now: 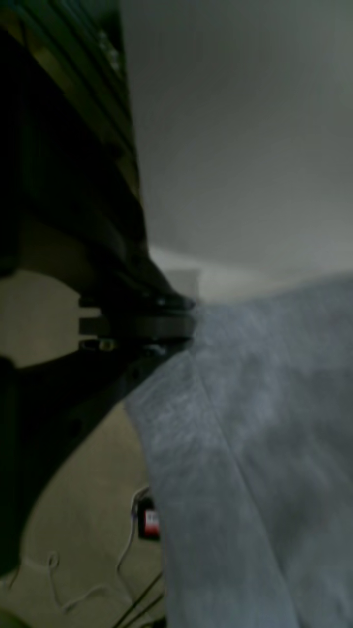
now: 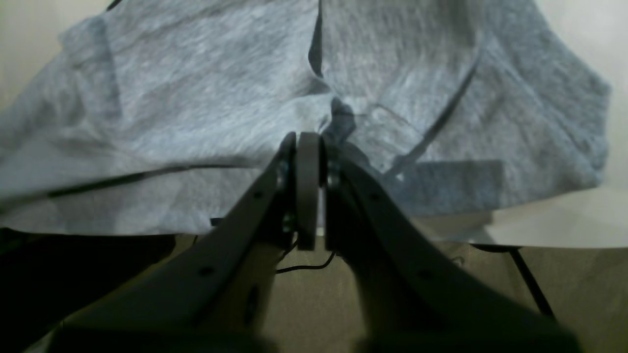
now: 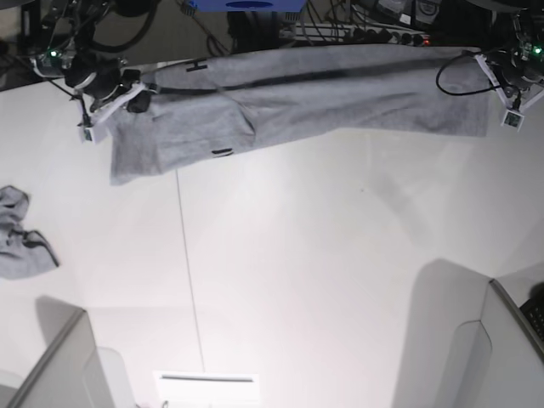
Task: Fold the T-shirt properly
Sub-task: 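Release the hem and lower both grippers onto the folded strip's ends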
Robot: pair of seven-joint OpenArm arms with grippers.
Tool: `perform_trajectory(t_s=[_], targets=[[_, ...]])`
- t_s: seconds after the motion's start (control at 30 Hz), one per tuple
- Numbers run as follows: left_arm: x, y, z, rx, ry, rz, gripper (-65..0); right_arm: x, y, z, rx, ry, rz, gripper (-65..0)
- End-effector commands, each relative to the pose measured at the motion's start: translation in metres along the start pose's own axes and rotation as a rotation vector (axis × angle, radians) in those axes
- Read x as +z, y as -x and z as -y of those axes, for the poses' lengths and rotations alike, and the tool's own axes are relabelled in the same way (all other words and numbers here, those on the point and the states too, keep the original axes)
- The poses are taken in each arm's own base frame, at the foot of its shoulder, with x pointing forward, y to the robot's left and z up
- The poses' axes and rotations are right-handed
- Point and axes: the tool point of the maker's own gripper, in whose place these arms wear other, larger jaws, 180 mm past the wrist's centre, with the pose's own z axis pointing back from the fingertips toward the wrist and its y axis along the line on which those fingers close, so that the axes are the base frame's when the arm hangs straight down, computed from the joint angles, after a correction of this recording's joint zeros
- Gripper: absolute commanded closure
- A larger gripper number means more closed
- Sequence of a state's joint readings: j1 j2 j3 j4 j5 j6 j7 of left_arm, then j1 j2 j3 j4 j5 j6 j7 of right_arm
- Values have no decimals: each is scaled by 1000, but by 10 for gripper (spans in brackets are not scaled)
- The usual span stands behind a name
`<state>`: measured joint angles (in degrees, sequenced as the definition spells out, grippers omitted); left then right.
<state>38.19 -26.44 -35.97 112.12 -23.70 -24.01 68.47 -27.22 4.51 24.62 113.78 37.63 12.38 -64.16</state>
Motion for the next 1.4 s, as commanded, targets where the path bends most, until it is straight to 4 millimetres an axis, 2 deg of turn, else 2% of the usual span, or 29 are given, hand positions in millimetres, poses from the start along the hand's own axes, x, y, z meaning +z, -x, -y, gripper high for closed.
perform_trajectory(t_s=[0.0,0.07,0.1,0.23,0.33,0.4,0.43,0.47,0.53,0.57,0.6,0.63,0.83,0.93,1.13,1.23,1.37], targets=[[5,-2,-9,-15,-39,4,-95,3,-5,2,0,2,21,-150],[4,2,-13,-16,-67,-8,-186,4,-3,4,-5,6,22,-270],[5,2,-15,-16,-74,-11,-230,4,-3,4,-3,9,21,-305],[5,0,-11,-8,-55,4,-406,6,-7,7,3,19,53,-312],[9,-5,-9,57,-12,48,-467,11,-17,10,17,28,132,-312],[17,-6,-15,181,10,113,-439,12,-27,7,59,19,184,-308],[22,-8,-19,239,23,151,-393,11,-33,2,87,6,213,-288],[26,-16,-19,292,47,202,-304,11,-39,-2,127,-2,238,-245],[26,-24,-11,338,94,247,-51,5,-43,-15,204,-27,246,-116],[25,-26,-8,348,101,252,0,-1,-43,-18,241,-32,232,-30],[20,-27,-1,362,114,252,0,-7,-46,-21,261,-34,225,0],[14,-30,6,355,113,242,0,-14,-47,-22,269,-32,214,0],[-17,-33,34,198,-19,134,0,-51,-41,6,234,46,139,0],[-33,-36,46,127,-68,100,0,-61,-44,20,245,96,119,0],[-86,-30,68,132,-29,-38,0,-73,-56,35,218,131,111,0],[-92,-51,66,159,-17,-11,0,-76,-66,56,133,173,125,0],[-87,-98,57,176,-26,75,0,-79,-82,72,39,210,153,0]])
